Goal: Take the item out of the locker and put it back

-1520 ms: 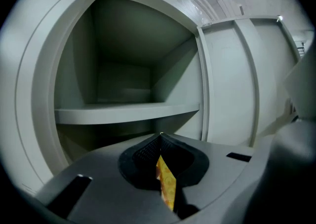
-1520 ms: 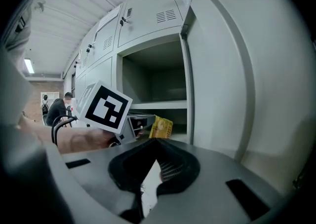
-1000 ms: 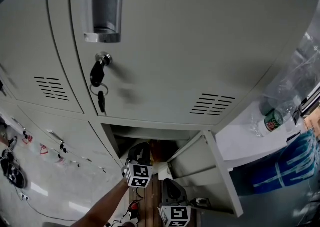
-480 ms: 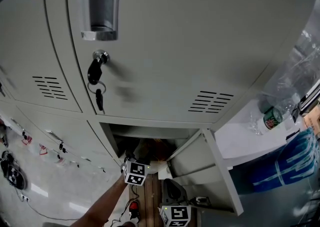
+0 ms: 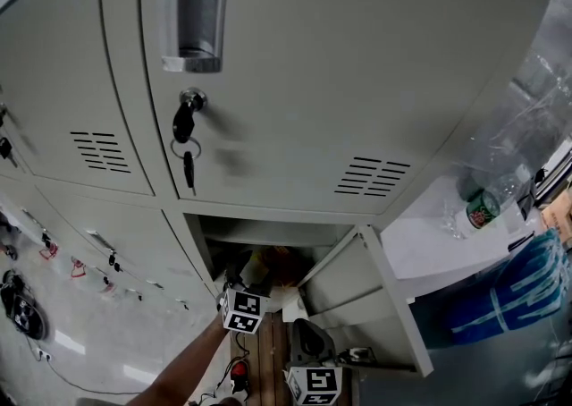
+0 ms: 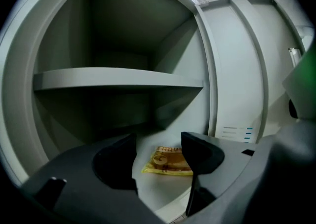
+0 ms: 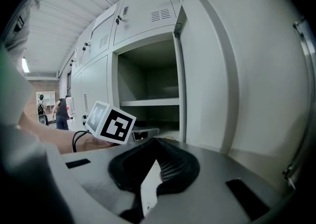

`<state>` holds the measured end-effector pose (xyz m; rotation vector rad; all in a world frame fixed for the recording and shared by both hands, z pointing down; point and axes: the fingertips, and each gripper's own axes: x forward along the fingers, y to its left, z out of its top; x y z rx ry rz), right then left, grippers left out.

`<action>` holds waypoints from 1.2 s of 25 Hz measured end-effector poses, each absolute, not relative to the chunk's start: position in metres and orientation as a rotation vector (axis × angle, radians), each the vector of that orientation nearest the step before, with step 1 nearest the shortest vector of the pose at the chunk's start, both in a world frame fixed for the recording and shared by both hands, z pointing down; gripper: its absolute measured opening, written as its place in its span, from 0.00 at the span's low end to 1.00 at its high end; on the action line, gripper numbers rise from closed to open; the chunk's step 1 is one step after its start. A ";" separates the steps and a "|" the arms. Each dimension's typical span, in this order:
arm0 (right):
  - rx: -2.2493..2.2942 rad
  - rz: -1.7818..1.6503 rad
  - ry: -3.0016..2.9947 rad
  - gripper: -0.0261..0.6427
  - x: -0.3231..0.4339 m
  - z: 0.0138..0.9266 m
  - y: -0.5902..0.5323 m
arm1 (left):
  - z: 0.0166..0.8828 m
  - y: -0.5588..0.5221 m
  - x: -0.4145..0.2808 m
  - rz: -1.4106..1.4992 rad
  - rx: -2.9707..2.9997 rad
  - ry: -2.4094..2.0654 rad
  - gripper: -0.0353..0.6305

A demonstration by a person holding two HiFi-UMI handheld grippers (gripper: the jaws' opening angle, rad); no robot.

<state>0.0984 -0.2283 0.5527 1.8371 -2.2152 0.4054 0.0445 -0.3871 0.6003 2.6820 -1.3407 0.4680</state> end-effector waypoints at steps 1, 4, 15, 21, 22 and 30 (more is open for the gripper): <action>1.839 0.401 -2.215 0.06 0.099 0.551 -0.227 | 0.598 -0.385 0.044 0.469 2.684 -1.336 0.49; 1.844 0.388 -2.217 0.06 0.101 0.548 -0.222 | 0.590 -0.378 0.042 0.459 2.683 -1.343 0.49; 1.873 0.301 -2.253 0.06 0.105 0.519 -0.196 | 0.537 -0.328 0.039 0.415 2.765 -1.337 0.45; 1.881 0.241 -2.290 0.06 0.108 0.495 -0.173 | 0.505 -0.279 0.026 0.425 2.799 -1.369 0.37; 1.882 0.234 -2.295 0.06 0.108 0.492 -0.168 | 0.500 -0.271 0.024 0.423 2.802 -1.385 0.36; 1.869 0.183 -2.345 0.06 0.111 0.475 -0.116 | 0.466 -0.191 0.007 0.364 2.785 -1.460 0.27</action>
